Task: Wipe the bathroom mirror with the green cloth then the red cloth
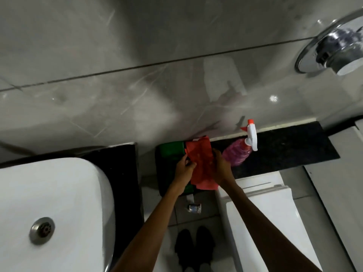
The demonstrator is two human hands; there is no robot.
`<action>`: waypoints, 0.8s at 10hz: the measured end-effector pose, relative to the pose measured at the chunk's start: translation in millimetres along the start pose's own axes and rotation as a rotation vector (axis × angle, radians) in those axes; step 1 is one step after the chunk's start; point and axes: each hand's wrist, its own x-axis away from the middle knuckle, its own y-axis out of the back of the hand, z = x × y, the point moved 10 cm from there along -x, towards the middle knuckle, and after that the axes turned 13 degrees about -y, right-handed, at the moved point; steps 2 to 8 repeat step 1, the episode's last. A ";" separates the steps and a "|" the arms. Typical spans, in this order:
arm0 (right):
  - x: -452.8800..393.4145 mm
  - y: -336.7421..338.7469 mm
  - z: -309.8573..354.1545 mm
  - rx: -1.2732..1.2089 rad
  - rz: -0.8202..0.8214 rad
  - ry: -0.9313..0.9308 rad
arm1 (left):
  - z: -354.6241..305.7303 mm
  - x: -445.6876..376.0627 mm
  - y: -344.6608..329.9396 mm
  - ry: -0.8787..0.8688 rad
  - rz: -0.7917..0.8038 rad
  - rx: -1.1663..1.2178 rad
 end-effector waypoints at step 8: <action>22.1 -6.6 -0.2 0.110 0.021 0.049 | -3.1 22.0 12.4 -0.062 -0.059 -0.197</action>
